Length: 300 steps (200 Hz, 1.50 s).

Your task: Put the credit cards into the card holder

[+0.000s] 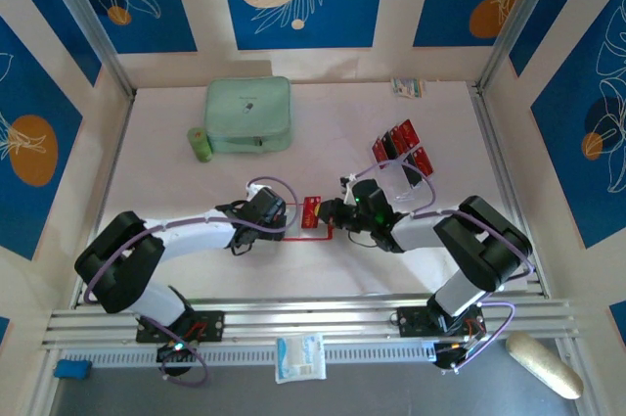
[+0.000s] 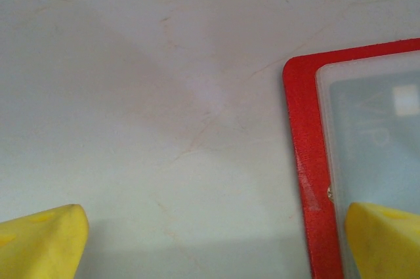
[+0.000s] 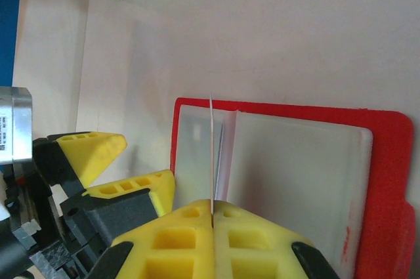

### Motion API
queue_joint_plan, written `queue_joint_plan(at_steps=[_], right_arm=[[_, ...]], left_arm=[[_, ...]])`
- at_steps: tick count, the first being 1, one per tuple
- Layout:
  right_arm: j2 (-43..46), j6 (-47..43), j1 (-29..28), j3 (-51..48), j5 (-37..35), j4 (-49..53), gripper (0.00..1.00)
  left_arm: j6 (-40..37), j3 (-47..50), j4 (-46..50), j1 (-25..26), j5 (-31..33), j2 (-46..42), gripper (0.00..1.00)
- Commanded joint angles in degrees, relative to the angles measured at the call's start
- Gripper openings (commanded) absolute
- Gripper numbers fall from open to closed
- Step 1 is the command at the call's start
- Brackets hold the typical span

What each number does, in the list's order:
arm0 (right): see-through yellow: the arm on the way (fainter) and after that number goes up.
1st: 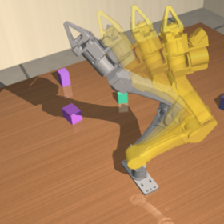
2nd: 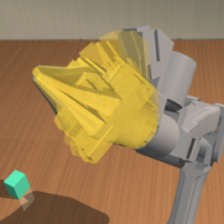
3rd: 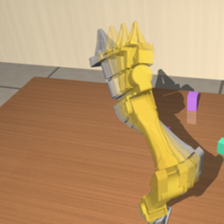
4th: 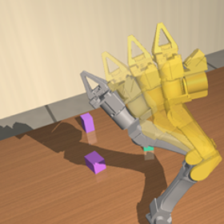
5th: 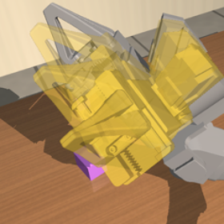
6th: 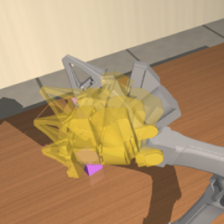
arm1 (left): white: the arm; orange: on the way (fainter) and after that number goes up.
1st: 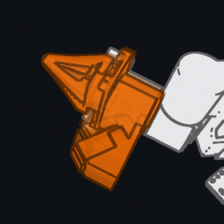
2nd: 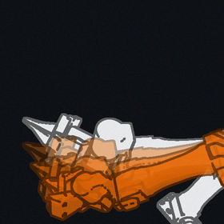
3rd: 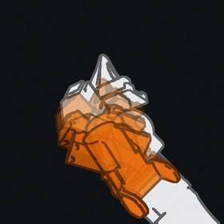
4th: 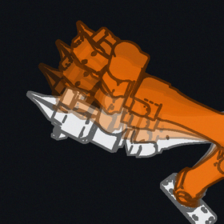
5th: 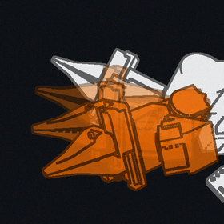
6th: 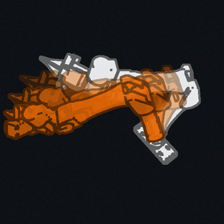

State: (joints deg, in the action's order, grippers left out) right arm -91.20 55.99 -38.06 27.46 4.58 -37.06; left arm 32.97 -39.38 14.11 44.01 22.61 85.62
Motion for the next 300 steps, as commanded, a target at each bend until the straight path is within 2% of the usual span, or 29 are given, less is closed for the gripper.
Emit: queue_joint_plan(at_steps=[1,173,300], right_arm=[[-1.5,0.6,-0.7,0.4,-1.2,-3.0,0.00],[-7.5,3.8,-1.4,1.1,0.3,-8.0,0.00],[-7.5,6.1,-1.0,0.4,1.4,-10.7,0.00]], left_arm=[[0.8,1.1,0.9,-0.5,1.5,0.3,1.00],[0.8,1.8,0.1,-0.5,1.3,0.5,1.00],[0.9,2.0,0.0,-0.5,1.4,0.1,1.00]])
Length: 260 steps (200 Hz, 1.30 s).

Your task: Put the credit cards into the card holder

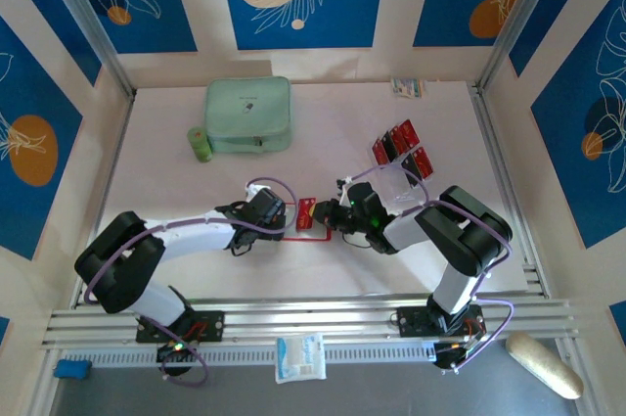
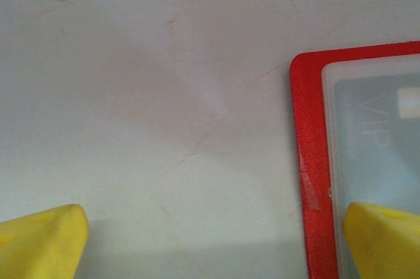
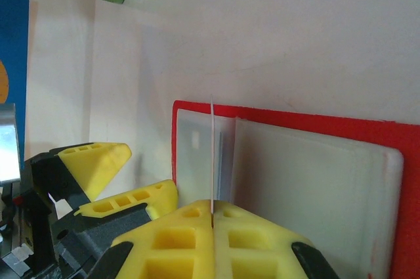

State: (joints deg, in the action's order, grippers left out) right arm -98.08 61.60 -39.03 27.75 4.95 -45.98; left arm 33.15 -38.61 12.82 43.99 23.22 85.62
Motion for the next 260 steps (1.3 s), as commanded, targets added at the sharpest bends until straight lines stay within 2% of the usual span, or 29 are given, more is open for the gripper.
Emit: queue_joint_plan(at_steps=[1,260], right_arm=[[-0.6,0.5,0.0,0.2,1.0,-1.7,0.00],[-2.4,2.8,-1.4,-1.3,0.2,3.5,0.00]], left_arm=[[0.7,1.3,1.3,-0.5,0.8,0.1,1.00],[0.6,1.3,1.0,-0.5,0.7,-0.3,1.00]])
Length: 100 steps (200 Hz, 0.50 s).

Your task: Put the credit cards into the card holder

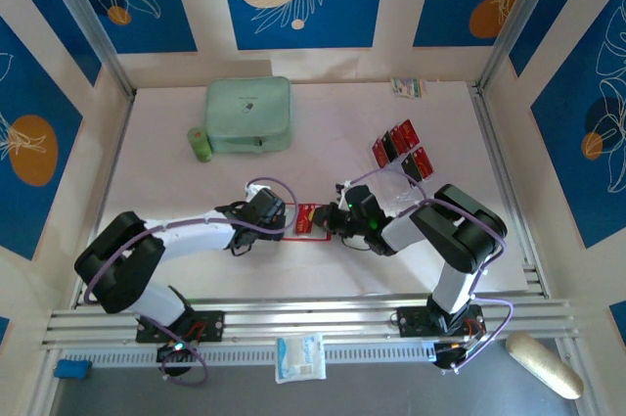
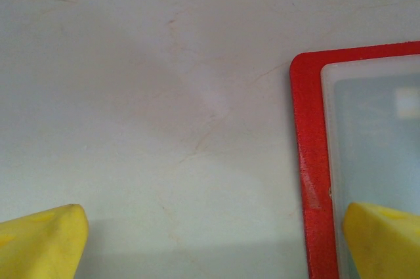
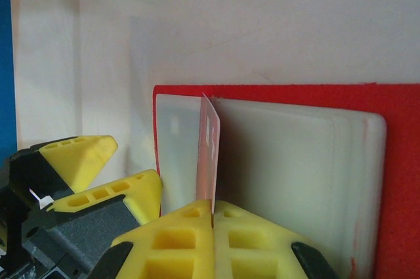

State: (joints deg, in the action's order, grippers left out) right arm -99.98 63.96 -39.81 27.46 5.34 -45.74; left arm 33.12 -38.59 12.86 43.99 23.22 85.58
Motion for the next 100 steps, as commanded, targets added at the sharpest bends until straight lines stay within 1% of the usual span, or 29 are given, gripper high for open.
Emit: queue_joint_plan(at_steps=[1,100], right_arm=[[-0.4,0.5,-0.6,-1.1,-0.2,3.3,0.00],[0.1,2.3,-1.1,-1.7,-1.0,5.8,0.00]], left_arm=[[0.6,1.3,0.9,-0.5,0.7,-0.2,1.00],[0.7,1.5,0.5,-0.5,0.7,-0.1,1.00]])
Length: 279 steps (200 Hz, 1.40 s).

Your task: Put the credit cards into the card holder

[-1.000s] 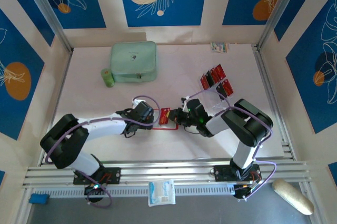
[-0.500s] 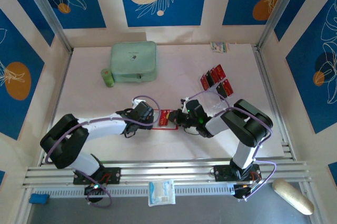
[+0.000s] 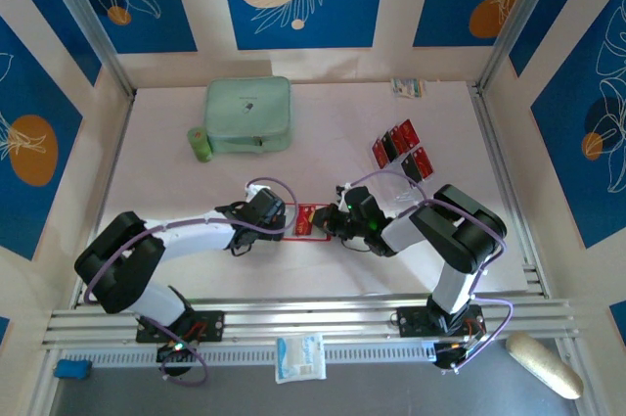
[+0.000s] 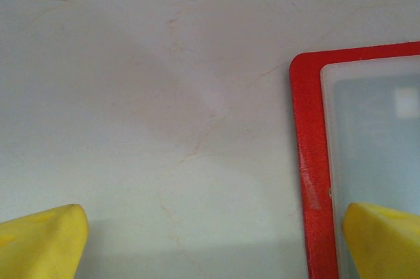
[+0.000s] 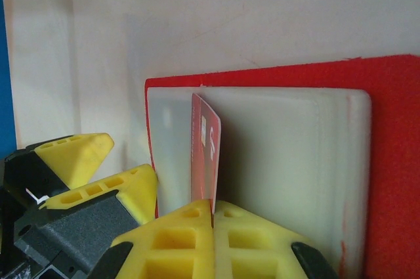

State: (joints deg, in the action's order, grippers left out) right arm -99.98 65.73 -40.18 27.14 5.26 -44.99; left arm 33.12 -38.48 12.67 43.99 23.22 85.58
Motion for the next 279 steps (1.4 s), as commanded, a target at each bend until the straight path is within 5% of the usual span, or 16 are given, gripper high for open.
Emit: queue_joint_plan(at_steps=[1,279], right_arm=[[0.1,0.6,-0.8,-1.4,-1.0,5.1,0.00],[-1.7,0.4,-0.8,2.2,1.7,13.5,0.00]], left_arm=[[0.6,1.4,0.7,-0.5,0.7,-0.1,1.00],[0.6,2.0,-0.4,-0.5,0.6,-0.1,1.00]])
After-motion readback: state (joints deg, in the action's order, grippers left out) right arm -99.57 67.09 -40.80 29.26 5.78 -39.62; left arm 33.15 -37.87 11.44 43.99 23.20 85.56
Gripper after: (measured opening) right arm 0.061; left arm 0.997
